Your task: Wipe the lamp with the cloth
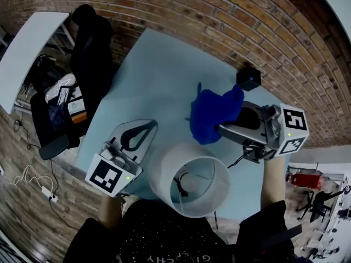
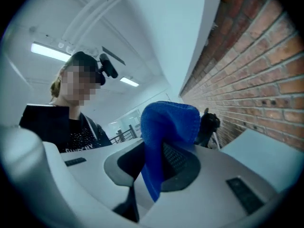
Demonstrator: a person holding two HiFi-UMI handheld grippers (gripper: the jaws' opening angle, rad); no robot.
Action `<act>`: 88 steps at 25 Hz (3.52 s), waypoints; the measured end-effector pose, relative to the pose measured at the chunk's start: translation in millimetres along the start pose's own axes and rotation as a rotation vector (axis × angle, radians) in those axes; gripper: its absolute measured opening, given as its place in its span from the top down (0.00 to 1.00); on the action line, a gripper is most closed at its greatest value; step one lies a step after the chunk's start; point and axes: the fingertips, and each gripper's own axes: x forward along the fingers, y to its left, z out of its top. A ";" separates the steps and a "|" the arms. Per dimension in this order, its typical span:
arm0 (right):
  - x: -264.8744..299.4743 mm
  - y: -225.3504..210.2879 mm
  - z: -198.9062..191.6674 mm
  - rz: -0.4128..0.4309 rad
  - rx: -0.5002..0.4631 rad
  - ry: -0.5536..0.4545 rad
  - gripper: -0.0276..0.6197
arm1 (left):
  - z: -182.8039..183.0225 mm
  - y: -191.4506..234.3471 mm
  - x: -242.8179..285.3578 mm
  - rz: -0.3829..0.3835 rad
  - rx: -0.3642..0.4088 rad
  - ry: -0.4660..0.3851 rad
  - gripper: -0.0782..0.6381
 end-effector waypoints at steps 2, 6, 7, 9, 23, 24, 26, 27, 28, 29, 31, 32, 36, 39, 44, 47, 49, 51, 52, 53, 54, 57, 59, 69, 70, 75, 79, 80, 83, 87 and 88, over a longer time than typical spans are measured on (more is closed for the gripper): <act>12.0 21.4 16.6 0.090 -0.043 0.052 0.84 | 7.0 -1.0 -0.1 -0.005 0.008 -0.016 0.88; 40.6 37.0 3.1 0.210 -0.064 0.210 0.84 | 6.3 -3.5 -2.2 -0.008 0.000 -0.024 0.88; 46.5 37.3 -6.0 0.235 -0.061 0.252 0.84 | 3.5 -3.5 -3.2 -0.004 -0.002 -0.018 0.88; 56.5 35.3 -23.9 0.273 -0.052 0.318 0.84 | -2.5 -2.4 -6.6 0.005 -0.006 -0.008 0.88; 102.3 -22.7 -108.1 0.327 0.037 0.499 0.84 | -44.3 10.9 -28.5 0.092 -0.045 0.052 0.88; 103.9 -27.1 -112.1 0.324 0.041 0.498 0.84 | -48.7 11.8 -28.8 0.098 -0.044 0.060 0.88; 106.7 -35.8 -119.7 0.316 0.056 0.490 0.84 | -56.7 12.6 -29.6 0.107 -0.049 0.067 0.88; 108.5 -40.6 -123.6 0.307 0.066 0.485 0.84 | -60.3 12.6 -30.5 0.111 -0.054 0.064 0.88; 110.5 -45.6 -128.2 0.295 0.075 0.481 0.84 | -63.8 12.5 -31.8 0.115 -0.062 0.061 0.88; 112.7 -51.0 -133.6 0.281 0.082 0.480 0.84 | -67.6 12.5 -33.2 0.120 -0.070 0.059 0.88; 115.9 -61.3 -144.1 0.255 0.098 0.479 0.84 | -75.7 12.2 -34.6 0.131 -0.081 0.065 0.88; 116.1 -65.5 -147.3 0.245 0.107 0.477 0.84 | -79.2 11.3 -34.2 0.135 -0.080 0.070 0.88; 112.7 -69.7 -140.2 0.190 0.094 0.444 0.84 | -81.8 3.6 -38.1 0.146 -0.066 0.063 0.88; 99.8 -62.3 -116.8 0.120 0.052 0.379 0.84 | -72.3 -3.1 -44.1 0.152 -0.060 0.026 0.88; 56.5 -38.3 -63.0 -0.083 -0.052 0.236 0.84 | -45.3 -17.9 -50.3 0.134 -0.016 -0.008 0.88; 37.5 -9.3 -25.4 -0.190 -0.092 0.119 0.84 | -32.1 -18.0 -51.4 0.077 -0.002 -0.029 0.88; 29.5 16.0 -7.6 -0.245 -0.125 0.068 0.84 | -23.9 -19.8 -45.3 -0.002 0.000 -0.039 0.88; 27.2 40.7 3.0 -0.305 -0.166 0.051 0.84 | -15.5 -26.4 -37.8 -0.111 0.010 -0.047 0.88; 28.4 50.9 6.2 -0.344 -0.182 0.047 0.84 | -12.0 -30.1 -35.8 -0.168 0.020 -0.049 0.88; 30.2 59.7 8.0 -0.392 -0.196 0.041 0.84 | -9.4 -33.4 -35.4 -0.225 0.030 -0.048 0.88; 31.8 67.4 8.8 -0.451 -0.211 0.031 0.84 | -7.7 -36.0 -36.4 -0.280 0.042 -0.042 0.88; 36.0 92.2 11.5 -0.648 -0.256 -0.014 0.84 | -1.5 -38.5 -42.7 -0.419 0.073 -0.039 0.88; 45.2 112.4 13.9 -0.740 -0.260 -0.044 0.84 | 3.3 -36.6 -49.8 -0.486 0.077 -0.044 0.88; 116.2 126.5 -21.3 -1.102 -0.154 -0.011 0.84 | -4.0 -40.3 -78.2 -0.684 0.006 -0.056 0.88; 120.9 124.6 -26.2 -1.125 -0.146 -0.012 0.84 | -5.7 -41.0 -79.5 -0.696 0.002 -0.056 0.88; 134.1 121.8 -50.9 -1.213 -0.104 -0.065 0.84 | -15.4 -40.4 -82.6 -0.712 -0.013 -0.047 0.88; 147.0 119.7 -68.4 -1.307 -0.215 -0.055 0.84 | -20.8 -37.5 -85.6 -0.717 -0.029 -0.045 0.88; 151.8 119.2 -72.2 -1.332 -0.250 -0.049 0.84 | -22.2 -36.8 -86.6 -0.717 -0.029 -0.041 0.88; 160.7 116.1 -90.1 -1.387 -0.293 -0.025 0.84 | -25.3 -36.8 -89.3 -0.722 -0.014 -0.031 0.88; 169.2 105.5 -132.8 -1.367 -0.127 -0.048 0.84 | -34.0 -36.5 -95.8 -0.733 -0.006 -0.020 0.88; 171.1 101.7 -144.1 -1.359 -0.089 -0.054 0.84 | -38.5 -36.6 -97.1 -0.736 -0.006 -0.014 0.88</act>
